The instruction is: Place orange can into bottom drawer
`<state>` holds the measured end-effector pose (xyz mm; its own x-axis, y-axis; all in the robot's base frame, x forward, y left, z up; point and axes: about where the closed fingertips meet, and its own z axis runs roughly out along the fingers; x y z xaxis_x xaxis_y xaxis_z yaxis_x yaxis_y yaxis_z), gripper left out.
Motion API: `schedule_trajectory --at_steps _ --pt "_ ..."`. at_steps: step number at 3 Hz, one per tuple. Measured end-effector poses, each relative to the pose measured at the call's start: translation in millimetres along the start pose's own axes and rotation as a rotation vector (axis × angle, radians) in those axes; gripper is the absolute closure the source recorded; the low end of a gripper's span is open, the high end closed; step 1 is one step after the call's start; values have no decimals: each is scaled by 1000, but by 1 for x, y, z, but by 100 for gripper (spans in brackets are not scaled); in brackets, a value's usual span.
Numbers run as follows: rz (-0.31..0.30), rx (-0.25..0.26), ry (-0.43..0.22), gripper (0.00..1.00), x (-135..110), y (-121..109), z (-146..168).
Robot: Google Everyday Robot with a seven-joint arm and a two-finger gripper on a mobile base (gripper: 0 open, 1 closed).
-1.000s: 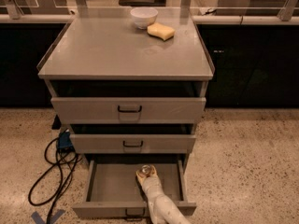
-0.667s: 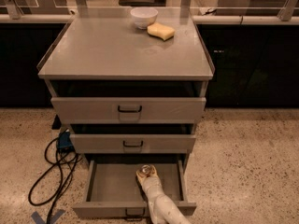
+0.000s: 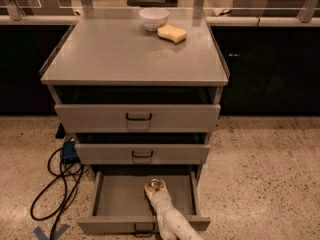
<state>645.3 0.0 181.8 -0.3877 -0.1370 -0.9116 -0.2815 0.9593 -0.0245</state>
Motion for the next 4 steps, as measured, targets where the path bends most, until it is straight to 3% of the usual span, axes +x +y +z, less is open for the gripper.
schedule_trajectory --at_steps 1,4 --pt "0 0 0 100 0 0 0" --pt "0 0 0 34 0 0 0"
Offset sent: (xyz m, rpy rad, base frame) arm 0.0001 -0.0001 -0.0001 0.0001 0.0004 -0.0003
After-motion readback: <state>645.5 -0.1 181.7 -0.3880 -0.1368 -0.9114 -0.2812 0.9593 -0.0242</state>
